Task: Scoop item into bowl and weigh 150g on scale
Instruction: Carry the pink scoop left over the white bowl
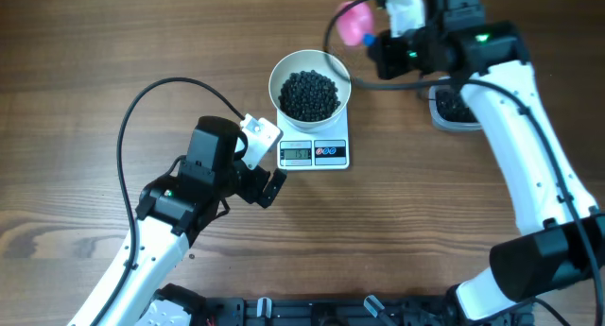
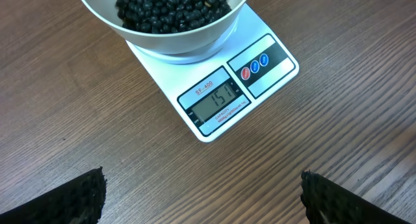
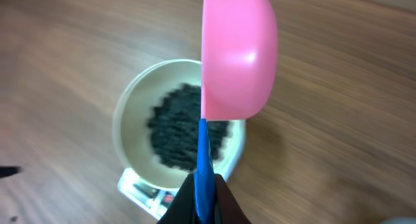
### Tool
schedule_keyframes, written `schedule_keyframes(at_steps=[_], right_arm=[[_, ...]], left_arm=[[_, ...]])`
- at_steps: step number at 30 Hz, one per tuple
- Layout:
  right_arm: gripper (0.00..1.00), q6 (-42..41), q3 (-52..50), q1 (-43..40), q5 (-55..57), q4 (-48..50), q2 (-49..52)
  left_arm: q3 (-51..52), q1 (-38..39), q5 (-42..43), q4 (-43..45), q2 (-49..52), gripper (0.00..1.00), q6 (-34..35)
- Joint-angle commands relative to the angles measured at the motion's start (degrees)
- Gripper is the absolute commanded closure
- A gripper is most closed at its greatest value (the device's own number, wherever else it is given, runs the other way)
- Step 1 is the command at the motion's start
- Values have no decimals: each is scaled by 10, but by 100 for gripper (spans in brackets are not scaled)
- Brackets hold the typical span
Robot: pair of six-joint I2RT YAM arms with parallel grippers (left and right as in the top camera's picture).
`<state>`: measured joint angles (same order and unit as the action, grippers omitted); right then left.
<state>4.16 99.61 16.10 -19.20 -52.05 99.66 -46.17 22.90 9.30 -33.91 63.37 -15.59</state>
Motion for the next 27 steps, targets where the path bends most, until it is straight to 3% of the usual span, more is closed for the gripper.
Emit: schedule_keyframes(at_steps=[1,27], right_arm=[[96,-14,-1,39,-4,0,21],[96,2,-7,74,59,-45,125]], left_arm=[[2,-2,3,0,2,0,-5],[2,-2,3,0,2,0,-5]])
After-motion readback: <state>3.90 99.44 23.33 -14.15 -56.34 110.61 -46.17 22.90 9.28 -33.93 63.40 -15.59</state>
